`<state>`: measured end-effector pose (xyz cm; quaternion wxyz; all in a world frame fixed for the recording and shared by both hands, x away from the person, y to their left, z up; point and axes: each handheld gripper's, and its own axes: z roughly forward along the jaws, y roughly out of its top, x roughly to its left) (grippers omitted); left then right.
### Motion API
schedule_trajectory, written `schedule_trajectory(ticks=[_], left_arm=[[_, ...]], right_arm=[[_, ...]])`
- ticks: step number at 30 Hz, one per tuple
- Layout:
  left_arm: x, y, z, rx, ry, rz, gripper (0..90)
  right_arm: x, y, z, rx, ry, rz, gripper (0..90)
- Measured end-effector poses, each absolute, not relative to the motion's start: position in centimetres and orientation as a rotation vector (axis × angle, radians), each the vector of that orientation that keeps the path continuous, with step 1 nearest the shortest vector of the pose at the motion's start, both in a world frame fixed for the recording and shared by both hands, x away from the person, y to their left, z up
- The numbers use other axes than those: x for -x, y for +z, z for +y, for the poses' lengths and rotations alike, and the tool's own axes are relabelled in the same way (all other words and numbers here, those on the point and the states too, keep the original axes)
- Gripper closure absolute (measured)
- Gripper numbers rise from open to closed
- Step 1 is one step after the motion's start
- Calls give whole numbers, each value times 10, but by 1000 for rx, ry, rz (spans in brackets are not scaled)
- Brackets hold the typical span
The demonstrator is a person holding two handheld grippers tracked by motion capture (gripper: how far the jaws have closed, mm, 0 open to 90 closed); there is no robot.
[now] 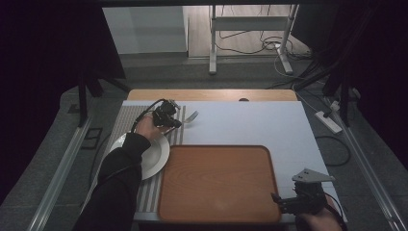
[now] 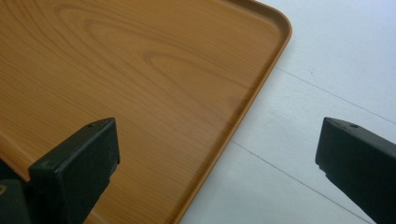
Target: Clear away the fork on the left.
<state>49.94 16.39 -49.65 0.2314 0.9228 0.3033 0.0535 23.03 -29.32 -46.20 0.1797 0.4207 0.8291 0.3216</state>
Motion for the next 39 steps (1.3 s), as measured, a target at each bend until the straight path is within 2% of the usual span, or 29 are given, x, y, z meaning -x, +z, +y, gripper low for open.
schedule_trajectory(ticks=[16, 27, 39], left_arm=[[-487, -478, 127, -2536, 107, 751, 867], [-463, -469, 106, -2554, 99, 732, 867], [-427, -481, 91, -2609, 96, 752, 866]], right_arm=[[-230, -462, -292, -1181, 899, 2348, 3], [-231, -462, -291, -1173, 890, 2354, 4], [-231, -462, -291, -1159, 894, 2358, 4]])
